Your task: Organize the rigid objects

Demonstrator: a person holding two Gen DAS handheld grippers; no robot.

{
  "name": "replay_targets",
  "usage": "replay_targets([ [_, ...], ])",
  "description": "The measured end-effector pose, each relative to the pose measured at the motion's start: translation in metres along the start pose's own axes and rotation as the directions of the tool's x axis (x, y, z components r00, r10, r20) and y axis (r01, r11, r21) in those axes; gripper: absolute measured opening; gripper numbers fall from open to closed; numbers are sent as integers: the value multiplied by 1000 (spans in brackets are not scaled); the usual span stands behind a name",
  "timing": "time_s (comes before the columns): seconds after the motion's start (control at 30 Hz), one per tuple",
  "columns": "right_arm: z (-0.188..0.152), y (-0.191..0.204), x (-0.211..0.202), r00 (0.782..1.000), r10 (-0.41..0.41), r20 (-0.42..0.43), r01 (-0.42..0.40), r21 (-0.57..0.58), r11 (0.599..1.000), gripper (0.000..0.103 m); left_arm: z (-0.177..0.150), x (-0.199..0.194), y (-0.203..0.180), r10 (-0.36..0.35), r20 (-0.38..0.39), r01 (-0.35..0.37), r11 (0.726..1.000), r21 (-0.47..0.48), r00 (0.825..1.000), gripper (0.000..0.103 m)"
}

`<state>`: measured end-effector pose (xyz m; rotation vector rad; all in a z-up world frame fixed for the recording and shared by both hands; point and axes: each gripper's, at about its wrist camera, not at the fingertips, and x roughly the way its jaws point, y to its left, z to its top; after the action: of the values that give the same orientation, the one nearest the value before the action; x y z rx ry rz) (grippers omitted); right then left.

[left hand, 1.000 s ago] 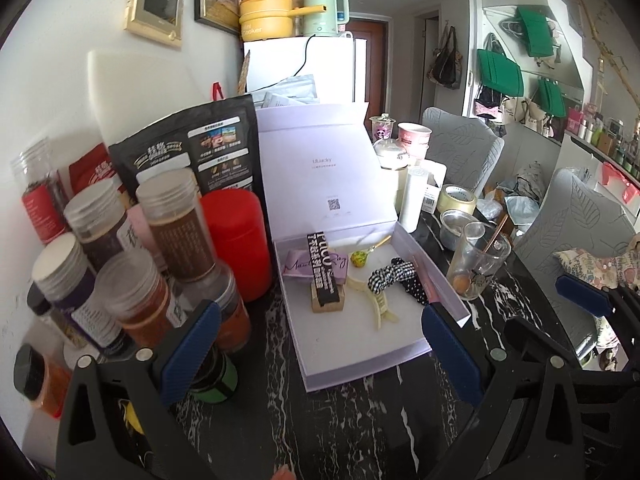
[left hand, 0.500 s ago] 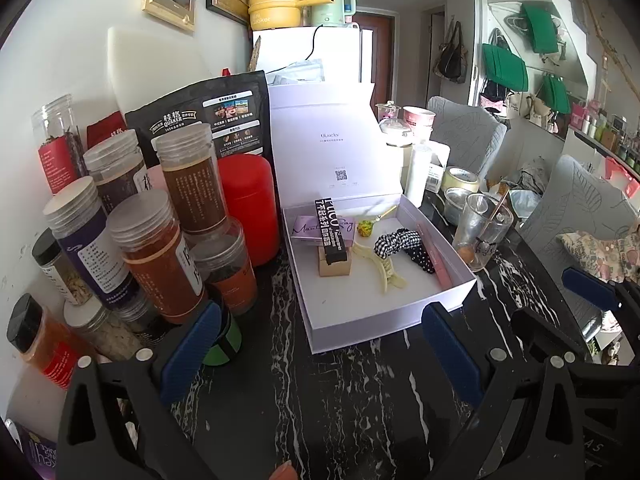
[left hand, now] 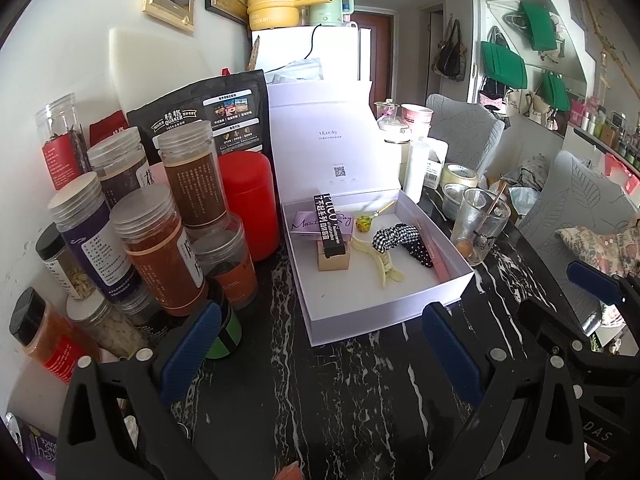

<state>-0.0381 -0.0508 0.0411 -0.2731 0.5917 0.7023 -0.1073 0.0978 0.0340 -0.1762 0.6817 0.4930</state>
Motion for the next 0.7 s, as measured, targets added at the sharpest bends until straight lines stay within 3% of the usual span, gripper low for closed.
replay_targets([
  [0.7, -2, 1, 0, 1000, 2, -9, -2, 7, 1000, 75, 0, 2, 5, 14, -8, -14, 1000, -2, 1000, 102],
])
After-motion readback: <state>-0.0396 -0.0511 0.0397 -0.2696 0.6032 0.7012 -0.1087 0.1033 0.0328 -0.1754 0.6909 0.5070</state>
